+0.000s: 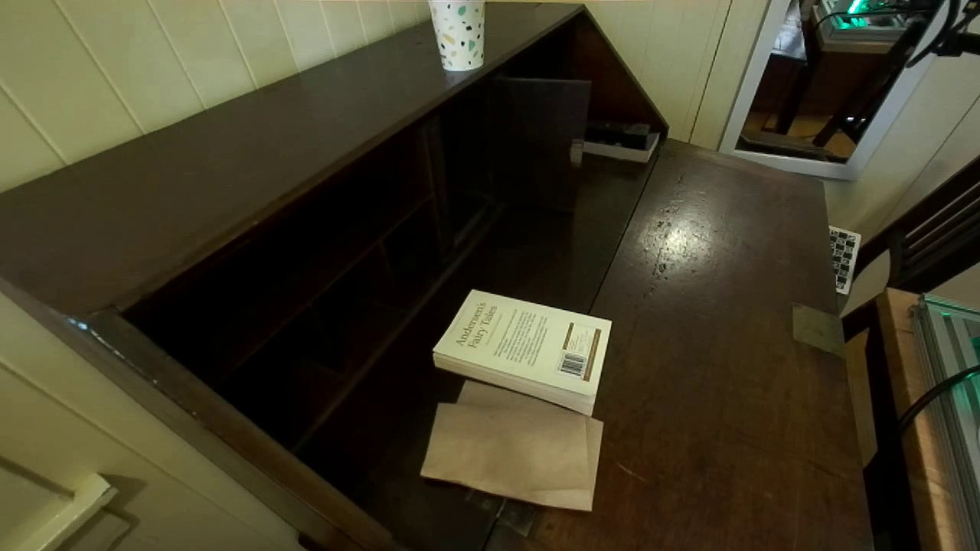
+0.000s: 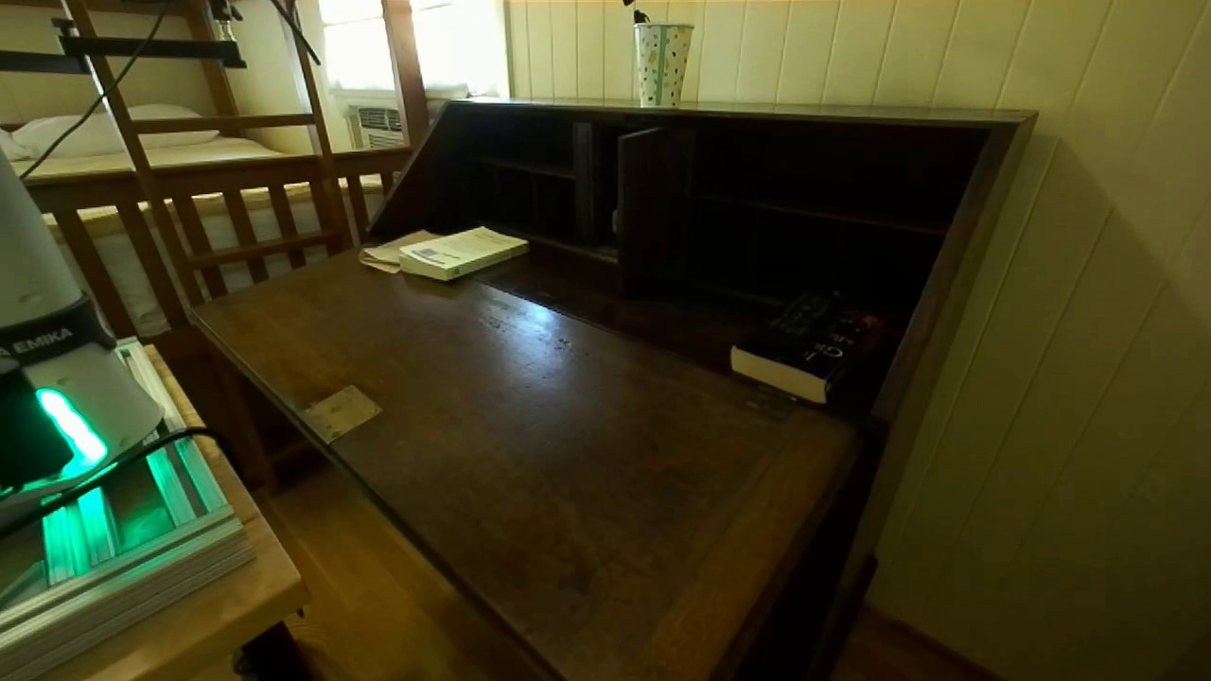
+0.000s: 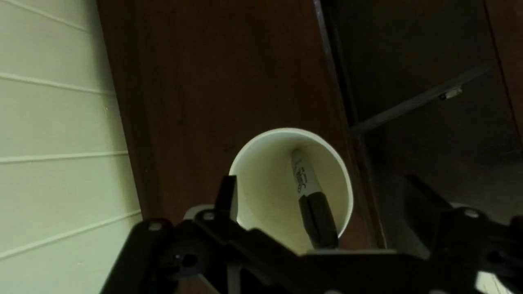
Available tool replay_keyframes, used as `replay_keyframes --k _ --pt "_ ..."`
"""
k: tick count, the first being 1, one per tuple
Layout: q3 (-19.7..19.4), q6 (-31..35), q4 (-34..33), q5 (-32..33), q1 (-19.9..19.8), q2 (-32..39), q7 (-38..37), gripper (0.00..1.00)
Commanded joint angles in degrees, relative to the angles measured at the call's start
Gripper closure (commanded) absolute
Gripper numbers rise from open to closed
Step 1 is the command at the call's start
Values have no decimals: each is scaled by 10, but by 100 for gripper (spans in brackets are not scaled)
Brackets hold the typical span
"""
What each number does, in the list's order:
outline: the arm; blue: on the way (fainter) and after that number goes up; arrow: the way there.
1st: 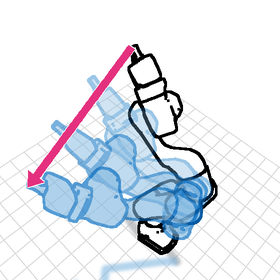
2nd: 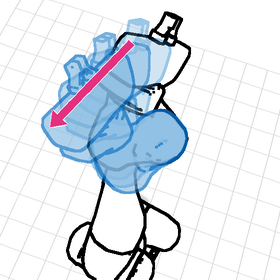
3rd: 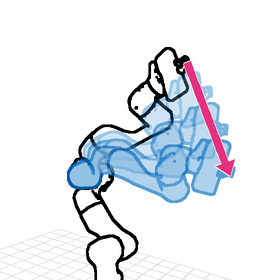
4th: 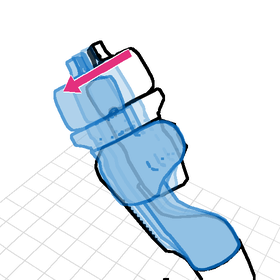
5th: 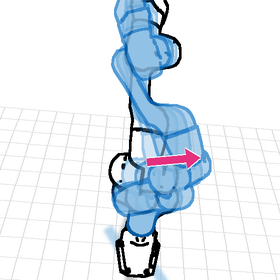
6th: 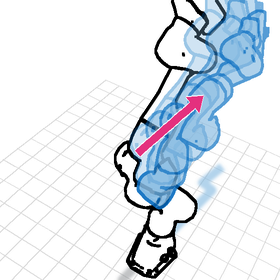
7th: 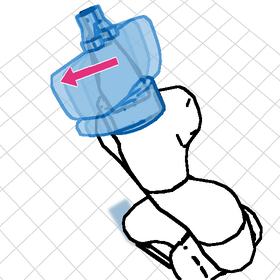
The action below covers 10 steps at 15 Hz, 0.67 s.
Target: Put the marker inside the paper cup, pick up the paper cup and put it at the top
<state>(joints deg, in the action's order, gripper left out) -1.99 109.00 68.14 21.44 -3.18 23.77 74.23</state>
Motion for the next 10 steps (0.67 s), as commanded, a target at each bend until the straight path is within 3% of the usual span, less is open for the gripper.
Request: replay_keyframes --k 1,6,10 --pt "-5 -79 -34 -10 12 -5 -72 0" --pt "-4 -171 -37 -26 17 -24 -195 0" --pt "-2 -157 -6 -51 15 -50 -322 0"
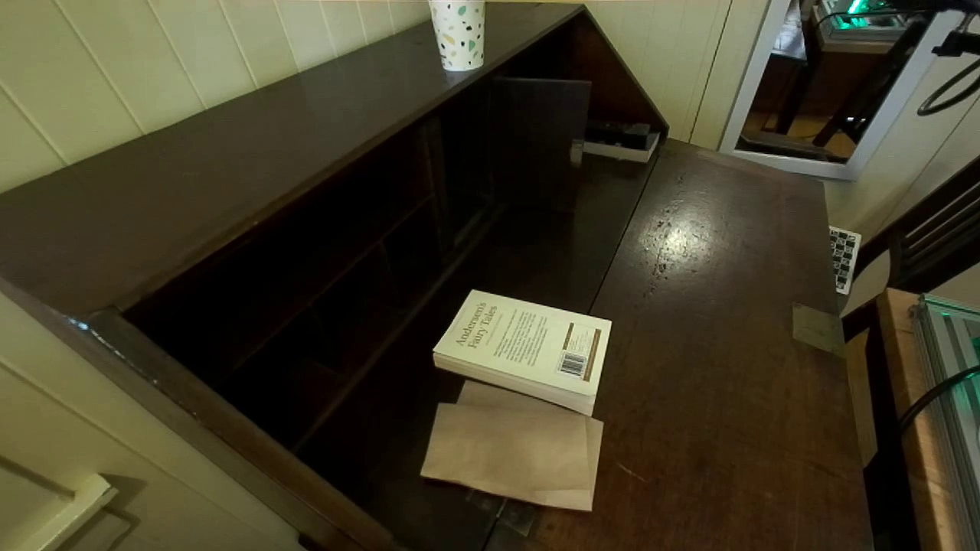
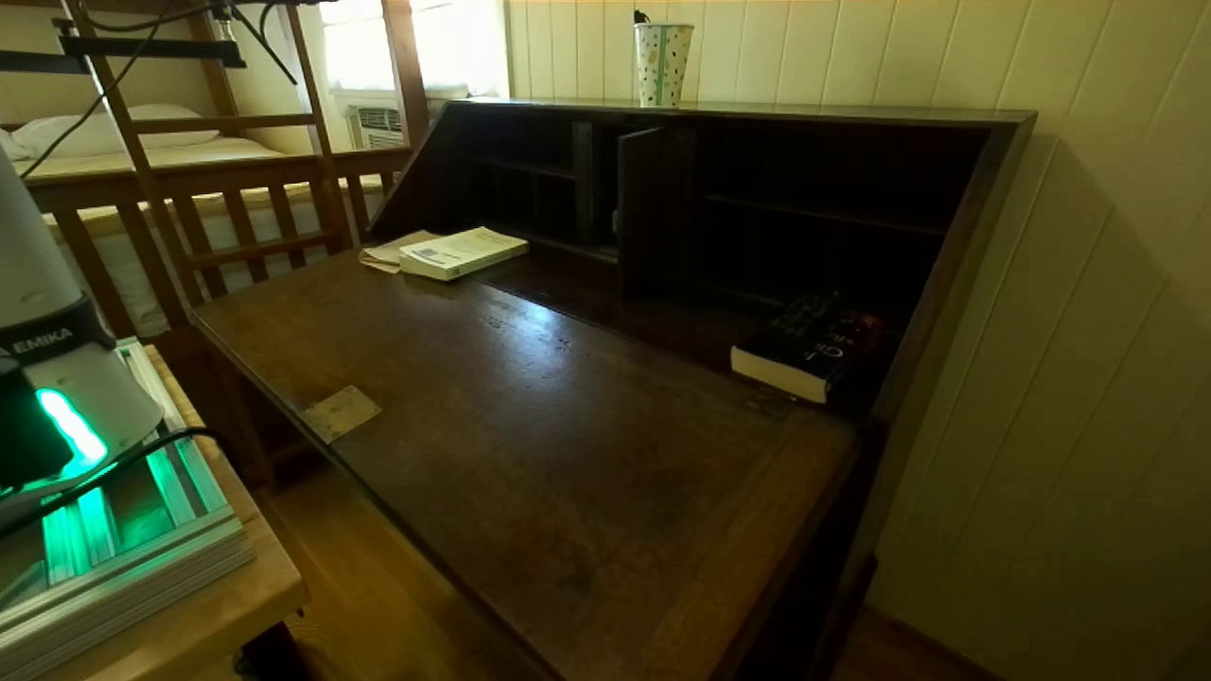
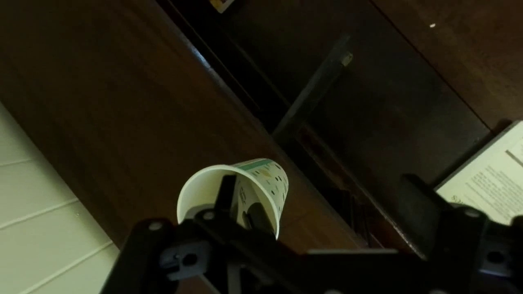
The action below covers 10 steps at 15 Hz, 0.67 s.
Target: Put the marker inside the paper cup, pick up the paper cup and put it at the top
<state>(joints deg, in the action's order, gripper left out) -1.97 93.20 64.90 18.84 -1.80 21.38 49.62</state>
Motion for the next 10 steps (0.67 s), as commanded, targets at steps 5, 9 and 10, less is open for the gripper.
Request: replay_keyframes --k 5,9,10 --pt "-3 32 89 -59 -4 -76 -224 0" --pt "-10 85 171 -66 -8 -128 -341 0" --pt "-13 106 197 -66 -9 -143 -368 0"
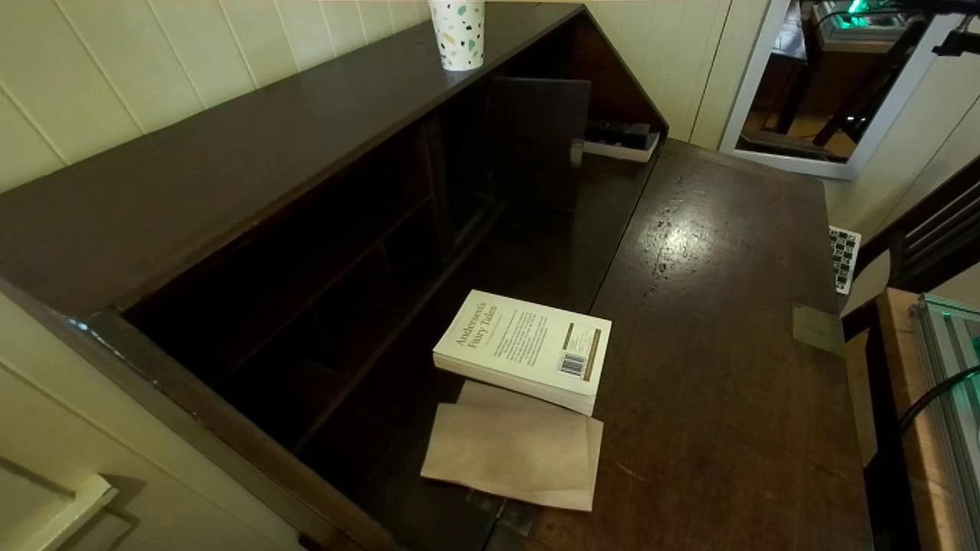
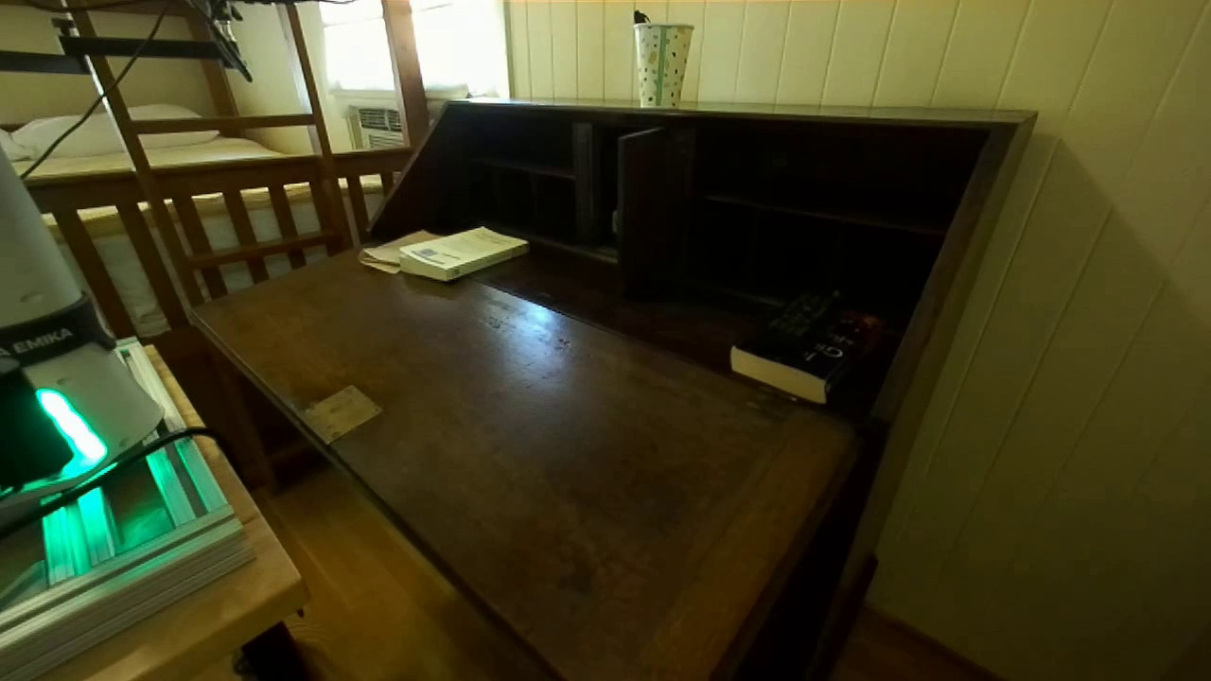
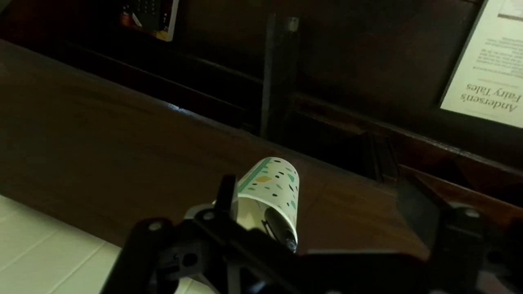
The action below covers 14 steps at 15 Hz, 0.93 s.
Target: Put the marker inside the paper cup, pick up the paper cup and put it at the top
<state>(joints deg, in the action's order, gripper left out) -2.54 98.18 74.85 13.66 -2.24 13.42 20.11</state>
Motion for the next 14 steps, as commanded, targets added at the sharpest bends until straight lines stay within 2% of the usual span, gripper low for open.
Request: replay_keyframes --k 1,5,9,14 --pt "-10 89 127 -13 -7 -80 -98 0" --pt "-20 171 220 -16 -15 -135 -189 0" --pt "-26 234 302 -21 -22 -181 -238 0" --pt "-30 298 376 -55 -24 -216 -207 0"
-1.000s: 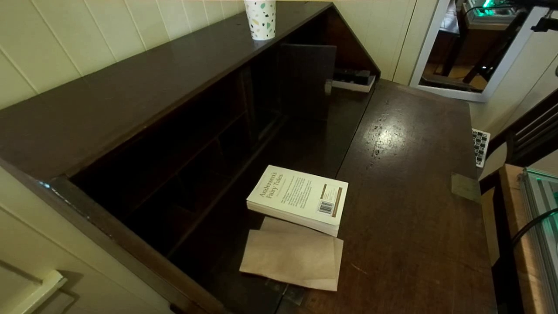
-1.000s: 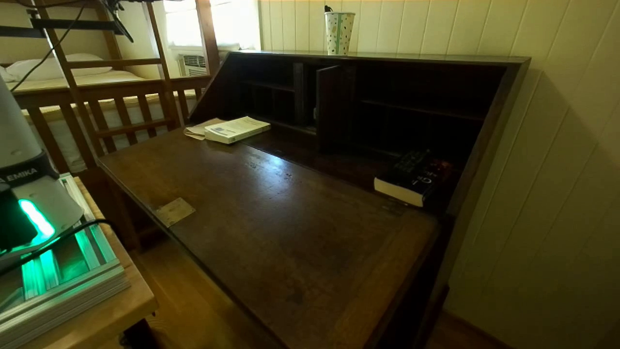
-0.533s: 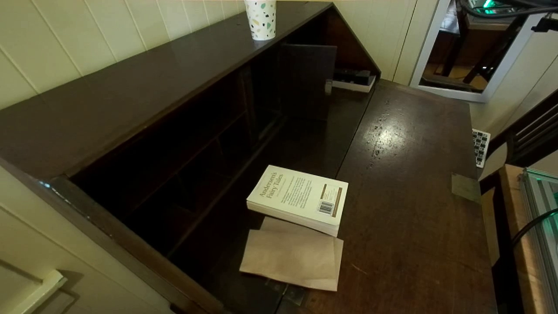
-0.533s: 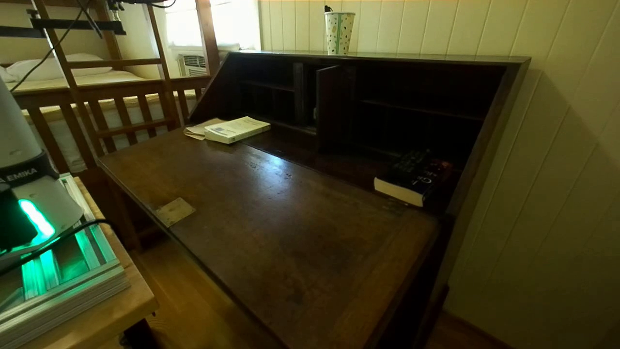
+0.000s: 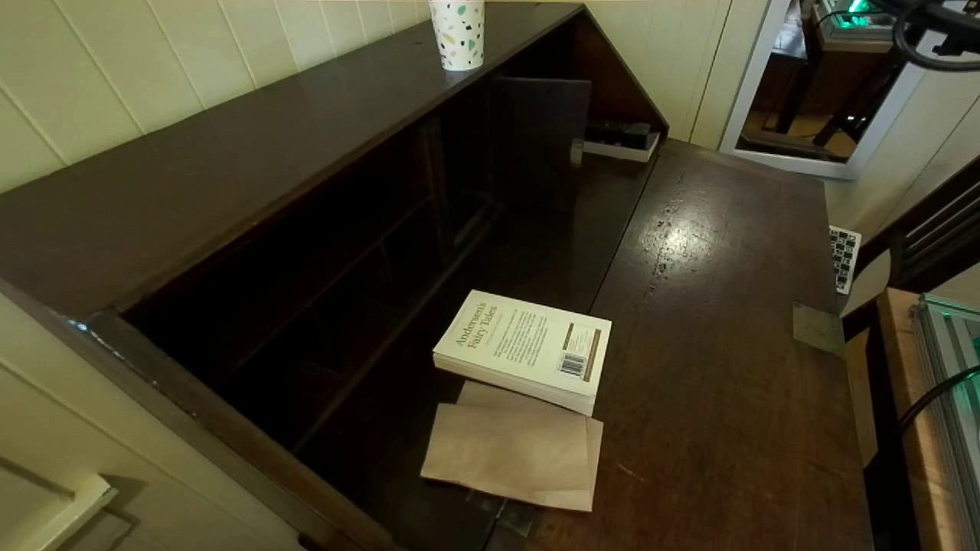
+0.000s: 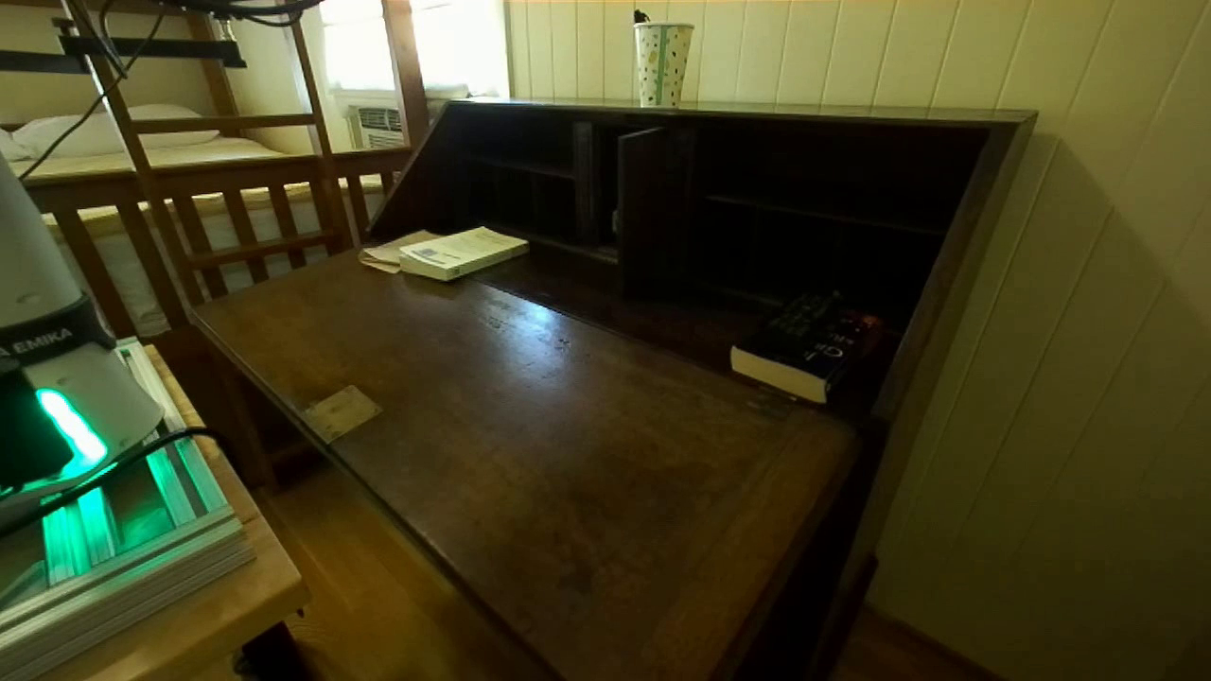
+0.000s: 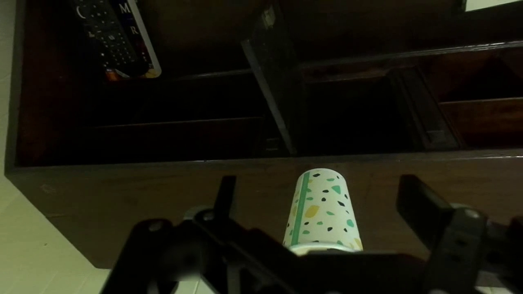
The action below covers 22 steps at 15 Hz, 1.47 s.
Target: Put the marker inside the paper cup, pick up the paper cup and put it at the top
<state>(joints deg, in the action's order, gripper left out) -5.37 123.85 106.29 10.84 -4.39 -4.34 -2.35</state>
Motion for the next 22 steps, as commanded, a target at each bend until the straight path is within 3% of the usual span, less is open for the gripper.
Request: replay_keyframes --k 1,3,4,22 --pt "0 47 71 -28 -2 -45 19 0" --pt "-1 57 87 -36 -1 -52 29 0" --pt "3 35 50 -15 -3 -24 9 0" --pt "0 52 71 -23 -4 -33 23 0"
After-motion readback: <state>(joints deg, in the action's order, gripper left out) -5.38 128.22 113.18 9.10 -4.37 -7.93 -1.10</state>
